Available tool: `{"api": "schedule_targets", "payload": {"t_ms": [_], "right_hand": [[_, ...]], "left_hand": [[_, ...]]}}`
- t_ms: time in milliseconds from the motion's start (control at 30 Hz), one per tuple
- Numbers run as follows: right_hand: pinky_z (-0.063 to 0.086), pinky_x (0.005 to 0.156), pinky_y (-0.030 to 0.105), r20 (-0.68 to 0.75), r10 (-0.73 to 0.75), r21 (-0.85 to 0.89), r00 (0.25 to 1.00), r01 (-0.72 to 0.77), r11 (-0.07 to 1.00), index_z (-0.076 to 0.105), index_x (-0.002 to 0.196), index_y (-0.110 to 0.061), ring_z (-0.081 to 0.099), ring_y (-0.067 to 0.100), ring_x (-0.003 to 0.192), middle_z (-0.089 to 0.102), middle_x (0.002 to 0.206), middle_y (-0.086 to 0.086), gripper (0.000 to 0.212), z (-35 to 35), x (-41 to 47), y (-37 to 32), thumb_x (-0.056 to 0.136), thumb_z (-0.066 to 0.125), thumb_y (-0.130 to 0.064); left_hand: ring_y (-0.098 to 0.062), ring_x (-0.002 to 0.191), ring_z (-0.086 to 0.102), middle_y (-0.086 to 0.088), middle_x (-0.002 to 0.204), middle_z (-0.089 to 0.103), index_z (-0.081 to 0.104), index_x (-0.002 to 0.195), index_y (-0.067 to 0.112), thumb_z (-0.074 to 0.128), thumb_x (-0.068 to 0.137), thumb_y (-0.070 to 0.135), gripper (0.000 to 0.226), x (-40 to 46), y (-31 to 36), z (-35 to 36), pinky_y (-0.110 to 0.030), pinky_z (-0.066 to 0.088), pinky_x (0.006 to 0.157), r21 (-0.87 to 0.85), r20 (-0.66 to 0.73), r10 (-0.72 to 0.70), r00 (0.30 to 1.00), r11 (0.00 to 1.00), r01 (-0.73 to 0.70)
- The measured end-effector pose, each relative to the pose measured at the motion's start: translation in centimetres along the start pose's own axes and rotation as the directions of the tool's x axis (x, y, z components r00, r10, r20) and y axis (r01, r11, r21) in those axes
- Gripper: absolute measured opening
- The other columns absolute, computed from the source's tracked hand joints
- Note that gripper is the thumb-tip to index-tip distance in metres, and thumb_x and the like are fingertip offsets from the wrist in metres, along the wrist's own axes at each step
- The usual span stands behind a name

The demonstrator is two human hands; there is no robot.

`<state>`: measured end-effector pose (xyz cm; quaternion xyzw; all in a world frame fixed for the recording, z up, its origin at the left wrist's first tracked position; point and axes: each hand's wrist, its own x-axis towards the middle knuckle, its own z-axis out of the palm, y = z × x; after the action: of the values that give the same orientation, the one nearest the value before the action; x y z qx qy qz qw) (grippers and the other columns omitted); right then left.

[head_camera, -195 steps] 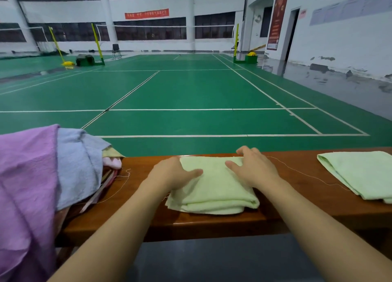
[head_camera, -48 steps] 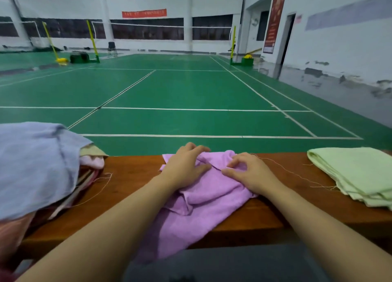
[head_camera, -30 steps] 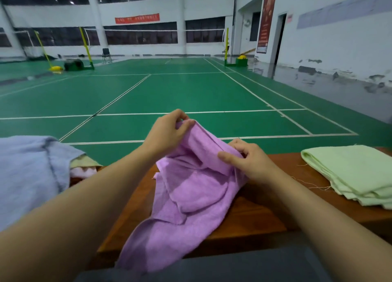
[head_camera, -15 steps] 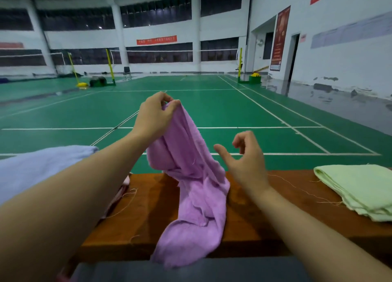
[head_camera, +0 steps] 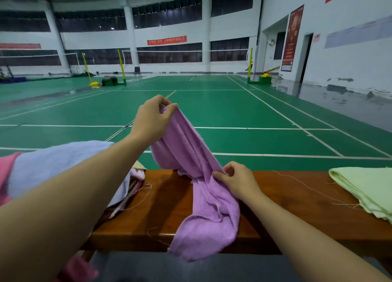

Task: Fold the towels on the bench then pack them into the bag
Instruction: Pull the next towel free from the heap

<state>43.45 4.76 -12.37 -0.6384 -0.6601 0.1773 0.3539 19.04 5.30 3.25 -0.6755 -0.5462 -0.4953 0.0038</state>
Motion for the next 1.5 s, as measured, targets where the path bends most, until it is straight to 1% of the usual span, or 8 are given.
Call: {"api": "schedule_targets", "payload": {"t_ms": [267,500,633,800,1000,1100,1333,1500], "right_hand": [[0.039,0.055,0.027,0.442,-0.069,0.195,0.895,-0.020,0.981,0.074,0.077,-0.012,0.046,0.013,0.059,0.059,0.062,-0.005,0.029,-4.4,0.0,1.4,0.092,0.073,-0.037],[0.050,0.054,0.026,0.372,-0.029,0.562,0.928,-0.200,0.802,0.059,0.104,-0.022,0.057,0.012,0.065,0.057,0.076,-0.001,0.024,-10.3,2.1,-1.6,0.104,0.048,-0.043],[0.023,0.036,0.018,0.397,-0.054,0.600,0.916,-0.215,0.771,0.064,0.107,-0.013,0.027,0.009,0.038,0.042,0.054,-0.001,0.035,-13.9,3.9,-3.3,0.104,0.049,-0.044],[0.049,0.075,0.033,0.632,0.022,0.295,0.775,-0.267,0.917,0.071,0.120,-0.009,0.063,0.027,0.089,0.071,0.107,0.012,0.060,-18.4,3.8,-3.8,0.086,0.067,-0.059],[0.050,0.060,0.032,0.162,0.126,-0.210,0.979,-0.090,0.974,0.075,0.093,-0.003,0.067,0.028,0.069,0.074,0.090,0.016,0.081,-20.5,3.4,0.5,0.072,0.063,-0.081],[0.044,0.062,0.034,0.075,0.074,-0.194,0.994,-0.058,0.979,0.069,0.094,0.002,0.061,0.027,0.069,0.070,0.084,0.017,0.088,-20.4,3.8,1.8,0.070,0.059,-0.082],[0.037,0.060,0.034,-0.076,0.073,-0.180,0.994,-0.086,0.980,0.063,0.070,0.001,0.052,0.026,0.061,0.056,0.065,0.017,0.080,-21.8,4.2,2.7,0.071,0.052,-0.078],[0.023,0.042,0.021,0.262,0.300,0.093,0.917,-0.334,0.938,0.069,0.084,-0.002,0.028,0.014,0.041,0.048,0.055,0.009,0.058,-21.8,2.9,4.2,0.084,0.064,-0.059]], "left_hand": [[-0.025,0.087,0.054,-0.011,0.104,0.068,0.065,0.104,0.012,0.060,0.100,0.040,0.028,-1.7,-5.4,0.1,-0.034,0.041,0.077,0.237,0.090,-0.216,0.972,0.953,0.189],[-0.029,0.086,0.057,-0.011,0.102,0.066,0.060,0.097,0.016,0.059,0.098,0.048,0.032,-2.4,-6.9,-0.3,-0.037,0.042,0.074,0.269,0.161,-0.294,0.942,0.932,0.245],[-0.030,0.089,0.055,-0.018,0.107,0.067,0.056,0.095,0.016,0.056,0.100,0.045,0.029,-1.4,-5.5,-0.2,-0.037,0.038,0.076,0.228,0.105,-0.278,0.955,0.941,0.249],[-0.031,0.092,0.054,-0.019,0.113,0.066,0.057,0.100,0.012,0.054,0.102,0.042,0.030,0.2,-5.8,-1.6,-0.039,0.039,0.080,0.195,0.026,-0.314,0.949,0.933,0.303],[-0.034,0.095,0.059,-0.016,0.103,0.067,0.056,0.093,0.014,0.058,0.097,0.052,0.038,-0.6,-8.8,-3.5,-0.043,0.045,0.089,0.256,0.044,-0.414,0.909,0.884,0.391],[-0.030,0.086,0.062,-0.007,0.086,0.066,0.057,0.084,0.018,0.062,0.089,0.064,0.046,-1.0,-9.3,-3.7,-0.048,0.049,0.093,0.300,0.143,-0.398,0.906,0.890,0.343],[-0.011,0.056,0.043,0.006,0.058,0.049,0.062,0.071,0.009,0.065,0.066,0.085,0.076,-2.0,-8.5,-5.8,-0.031,0.036,0.058,0.214,0.475,-0.230,0.849,0.966,0.142],[-0.027,0.058,0.069,-0.013,0.067,0.069,0.067,0.090,-0.005,0.070,0.080,0.057,0.063,-3.0,-8.2,-4.6,-0.042,0.060,0.057,-0.010,0.488,-0.299,0.820,0.937,0.348]]}}
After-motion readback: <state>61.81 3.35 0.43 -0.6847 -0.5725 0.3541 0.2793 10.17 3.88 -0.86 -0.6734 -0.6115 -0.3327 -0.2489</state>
